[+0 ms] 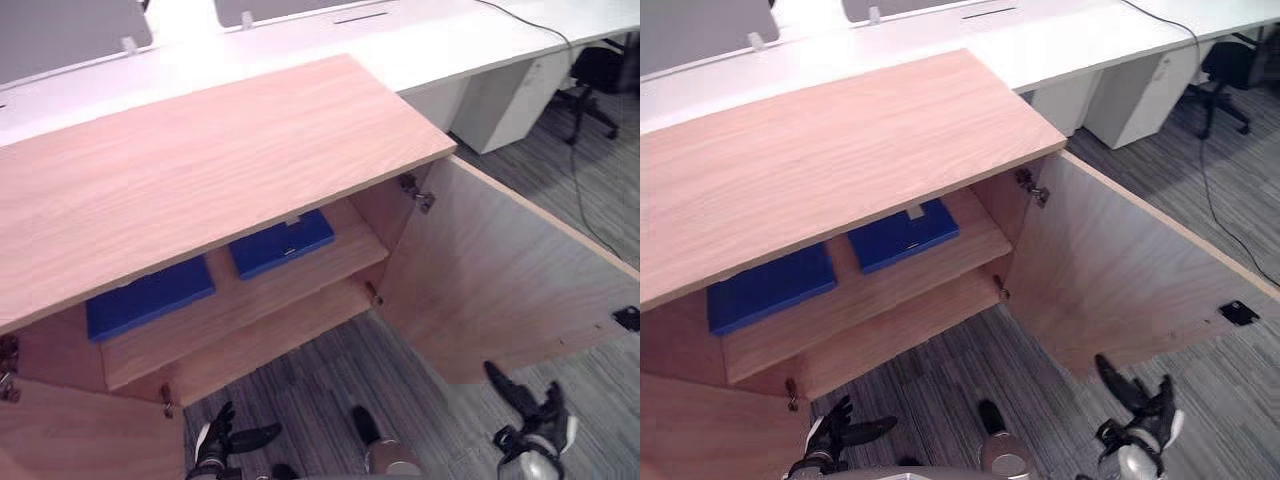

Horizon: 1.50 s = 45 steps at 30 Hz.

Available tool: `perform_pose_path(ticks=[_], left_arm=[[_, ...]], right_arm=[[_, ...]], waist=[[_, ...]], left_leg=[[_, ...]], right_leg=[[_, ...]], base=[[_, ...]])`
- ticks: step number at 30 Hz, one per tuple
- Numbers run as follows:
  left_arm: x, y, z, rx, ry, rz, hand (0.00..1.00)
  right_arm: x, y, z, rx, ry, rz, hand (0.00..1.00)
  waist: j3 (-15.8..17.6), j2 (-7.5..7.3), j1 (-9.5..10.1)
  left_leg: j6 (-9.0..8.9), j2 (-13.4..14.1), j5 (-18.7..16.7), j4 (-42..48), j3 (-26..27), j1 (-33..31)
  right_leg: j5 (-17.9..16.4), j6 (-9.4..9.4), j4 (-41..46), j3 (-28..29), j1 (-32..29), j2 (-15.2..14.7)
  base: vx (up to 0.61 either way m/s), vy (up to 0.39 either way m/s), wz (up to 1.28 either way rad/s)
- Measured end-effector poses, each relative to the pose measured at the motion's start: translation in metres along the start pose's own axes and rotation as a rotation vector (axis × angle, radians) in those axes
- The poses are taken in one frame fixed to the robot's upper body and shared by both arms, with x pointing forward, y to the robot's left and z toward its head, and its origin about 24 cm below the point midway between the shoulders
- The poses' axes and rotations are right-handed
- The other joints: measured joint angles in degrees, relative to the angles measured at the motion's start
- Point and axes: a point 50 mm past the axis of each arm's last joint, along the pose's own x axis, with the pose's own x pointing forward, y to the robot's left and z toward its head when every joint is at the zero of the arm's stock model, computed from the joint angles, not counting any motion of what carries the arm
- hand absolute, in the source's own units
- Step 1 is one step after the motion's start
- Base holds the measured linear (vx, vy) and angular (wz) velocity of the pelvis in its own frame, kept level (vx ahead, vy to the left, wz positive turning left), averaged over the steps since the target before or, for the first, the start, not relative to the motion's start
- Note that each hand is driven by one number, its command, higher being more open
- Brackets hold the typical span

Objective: Walk over to the cabinet, pick up the folder, carry it to the office cabinet, place the folder inside the office cabinet, then close the office cabinet door

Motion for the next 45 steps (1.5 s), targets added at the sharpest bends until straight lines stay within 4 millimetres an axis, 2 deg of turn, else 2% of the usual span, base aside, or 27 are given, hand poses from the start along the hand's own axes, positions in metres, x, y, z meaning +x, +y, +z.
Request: perform_pose_path(ticks=[2,3,5,8,10,12,13,19,22,26,28,29,33,35,37,39,40,43,45], left_arm=[[0.000,-0.001,-0.002,0.003,0.007,-0.009,1.00],[0.000,-0.002,-0.001,0.011,0.006,-0.022,1.00],[0.000,-0.006,0.000,0.025,0.000,-0.041,1.00],[0.001,-0.012,0.002,0.043,-0.010,-0.073,1.00],[0.001,-0.014,0.003,0.056,-0.012,-0.085,1.00],[0.003,-0.018,0.006,0.078,-0.024,-0.102,1.00],[0.003,-0.020,0.009,0.080,-0.033,-0.108,1.00],[0.007,-0.029,0.020,0.106,-0.072,-0.142,1.00],[0.009,-0.033,0.027,0.101,-0.090,-0.148,1.00],[0.009,-0.031,0.026,0.081,-0.089,-0.124,1.00],[0.009,-0.032,0.027,0.091,-0.093,-0.120,1.00],[0.009,-0.033,0.027,0.097,-0.095,-0.121,1.00],[0.011,-0.033,0.026,0.098,-0.075,-0.116,1.00],[0.011,-0.028,0.020,0.124,-0.044,-0.104,1.00],[0.013,-0.017,0.019,0.160,-0.026,-0.087,1.00],[0.014,-0.011,0.020,0.179,-0.023,-0.077,1.00],[0.016,-0.007,0.022,0.201,-0.016,-0.071,1.00],[0.019,0.000,0.030,0.226,-0.023,-0.061,1.00],[0.022,-0.002,0.040,0.250,-0.050,-0.068,1.00]], right_arm=[[0.011,0.005,0.019,0.016,-0.059,0.002,1.00],[0.022,0.013,0.039,0.025,-0.119,0.017,1.00],[0.032,0.022,0.061,0.032,-0.183,0.035,1.00],[0.051,0.051,0.104,0.000,-0.286,0.115,1.00],[0.057,0.073,0.121,-0.051,-0.316,0.200,1.00],[0.059,0.091,0.133,-0.102,-0.342,0.274,1.00],[0.060,0.094,0.137,-0.126,-0.350,0.295,1.00],[0.057,0.099,0.141,-0.194,-0.373,0.359,1.00],[0.042,0.093,0.133,-0.199,-0.397,0.397,1.00],[-0.009,0.089,0.097,-0.118,-0.390,0.496,1.00],[-0.051,0.083,0.066,-0.100,-0.338,0.550,1.00],[-0.059,0.081,0.060,-0.102,-0.325,0.561,1.00],[-0.109,0.067,0.031,-0.126,-0.209,0.662,1.00],[-0.136,0.059,0.013,-0.147,-0.108,0.747,1.00],[-0.161,0.056,-0.004,-0.161,0.003,0.846,1.00],[-0.171,0.057,-0.011,-0.183,0.056,0.920,1.00],[-0.177,0.059,-0.016,-0.209,0.091,0.979,1.00],[-0.192,0.061,-0.025,-0.307,0.147,1.137,1.00],[-0.203,0.075,-0.028,-0.355,0.145,1.296,1.00]], waist=[[0.2,0.36,-0.02],[0.5,0.84,-0.04],[0.9,1.54,-0.12],[2.0,3.44,0.13],[2.7,4.56,0.26],[3.3,5.60,0.40],[3.6,6.08,0.32],[4.3,6.96,-0.16],[4.5,6.93,-0.42],[4.9,6.71,-2.50],[5.4,5.95,-3.63],[5.6,5.72,-3.75],[6.7,3.38,-4.47],[6.6,1.32,-4.62],[6.4,-1.61,-4.59],[6.3,-3.21,-4.52],[5.9,-4.15,-4.24],[5.1,-5.60,-2.64],[4.8,-5.96,0.14]], left_leg=[[0.60,0.0,-0.8,0.8,-0.3,-0.1],[0.82,0.0,-1.8,1.6,-0.3,-0.4],[1.09,-0.1,-2.6,2.4,-0.2,-0.9],[1.50,-0.3,-4.0,3.7,0.1,-2.0],[1.75,-0.4,-4.5,4.0,0.6,-2.5],[1.68,-0.7,-4.9,4.0,1.4,-2.8],[1.64,-0.8,-5.0,4.0,1.7,-2.9],[1.22,-0.4,-5.3,4.7,1.8,-3.5],[1.28,0.4,-5.3,5.4,1.7,-4.2],[1.24,1.8,-5.3,5.8,1.6,-3.4],[0.86,2.7,-5.4,6.0,1.5,-1.9],[0.73,2.9,-5.4,6.1,1.5,-1.8],[0.04,4.0,-6.0,7.8,1.5,-1.4],[-0.27,4.8,-6.3,8.7,1.5,-0.9],[-0.31,5.6,-6.3,9.7,0.9,-0.5],[-0.34,5.9,-6.3,10.3,-0.1,-0.5],[-0.41,6.1,-6.4,10.9,-1.1,-0.7],[-0.46,6.5,-6.4,12.1,-4.5,-1.7],[-0.54,6.3,-6.3,13.0,-9.2,-3.1]], right_leg=[[0.2,0.01,-0.1,1.4,-0.4,0.3],[0.5,-0.02,-0.2,2.6,-1.0,0.5],[1.1,-0.06,-0.8,3.3,-1.3,0.5],[2.8,-0.05,-1.8,4.8,-2.9,0.7],[3.7,-0.09,-2.0,5.6,-4.1,1.0],[4.0,0.06,-2.0,6.4,-5.2,1.1],[4.0,0.15,-2.0,6.5,-5.5,1.1],[4.1,0.25,-2.3,6.5,-6.0,1.4],[5.0,0.56,-3.5,6.6,-5.9,1.5],[5.3,0.55,-3.6,6.5,-4.9,2.5],[5.3,0.49,-3.7,6.4,-3.3,3.3],[5.3,0.41,-3.7,6.5,-3.1,3.4],[5.5,0.09,-3.7,6.5,-2.1,4.0],[5.7,-0.13,-3.6,6.4,-1.4,4.5],[5.9,-0.38,-3.5,5.9,-0.5,4.9],[6.0,-0.47,-3.4,5.1,0.1,4.9],[6.0,-0.47,-3.4,4.2,0.6,4.7],[5.8,-0.74,-3.2,1.0,1.9,4.3],[4.7,-1.23,-2.4,-3.4,2.9,3.5]], base=[[0.05,0.015,-0.50],[0.06,0.027,-0.49],[0.05,0.045,-0.42],[0.03,0.049,-0.51],[0.03,0.043,-0.55],[0.02,0.029,-0.47],[0.01,0.025,-0.28],[0.00,0.005,-0.06],[0.01,-0.007,-0.01],[0.05,-0.032,-0.03],[0.05,-0.045,-0.06],[0.02,-0.030,-0.05],[0.00,-0.004,-0.01],[0.00,0.000,0.00],[0.01,-0.016,0.09],[0.00,-0.014,0.23],[-0.02,-0.006,0.37],[-0.03,-0.006,0.60],[-0.05,-0.014,0.97]])
